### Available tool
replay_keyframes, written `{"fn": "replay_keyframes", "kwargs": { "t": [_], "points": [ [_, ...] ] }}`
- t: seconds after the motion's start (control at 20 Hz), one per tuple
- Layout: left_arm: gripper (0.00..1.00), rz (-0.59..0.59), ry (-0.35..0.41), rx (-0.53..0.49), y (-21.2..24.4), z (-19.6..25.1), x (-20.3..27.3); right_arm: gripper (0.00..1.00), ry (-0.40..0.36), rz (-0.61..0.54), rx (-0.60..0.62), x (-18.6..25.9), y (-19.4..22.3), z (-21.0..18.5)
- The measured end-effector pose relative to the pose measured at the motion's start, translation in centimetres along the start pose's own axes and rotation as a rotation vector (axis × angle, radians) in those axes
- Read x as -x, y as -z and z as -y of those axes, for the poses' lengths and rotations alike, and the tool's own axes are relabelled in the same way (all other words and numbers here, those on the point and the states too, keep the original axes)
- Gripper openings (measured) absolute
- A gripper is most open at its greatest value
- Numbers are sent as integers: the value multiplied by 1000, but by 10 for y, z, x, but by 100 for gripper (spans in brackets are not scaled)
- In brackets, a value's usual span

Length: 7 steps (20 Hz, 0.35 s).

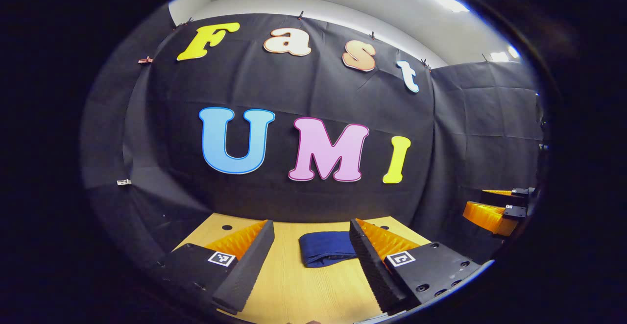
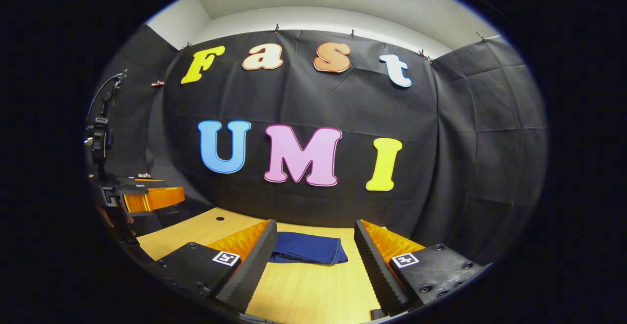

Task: Grasp the waist and the cuffs of the jeans and fold them to make the two legs overlap; first hold the waist and fold one-third of the jeans toward the cuffs, then hold the cuffs and fold the remaining one-third in the same direction to finish folding.

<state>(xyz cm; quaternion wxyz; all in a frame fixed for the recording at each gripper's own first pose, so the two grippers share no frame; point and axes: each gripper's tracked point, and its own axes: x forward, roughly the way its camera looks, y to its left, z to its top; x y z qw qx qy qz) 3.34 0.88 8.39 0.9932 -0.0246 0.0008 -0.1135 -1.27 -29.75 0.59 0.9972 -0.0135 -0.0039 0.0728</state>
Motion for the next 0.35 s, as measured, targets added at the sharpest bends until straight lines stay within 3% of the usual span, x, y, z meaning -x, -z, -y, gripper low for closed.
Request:
{"fn": "replay_keyframes", "kwargs": {
  "t": [0.35],
  "points": [
    [96, -6, -26, -19, 1, -5, 18, 96, 0, 25, -38, 5, -7, -4]
  ]
}}
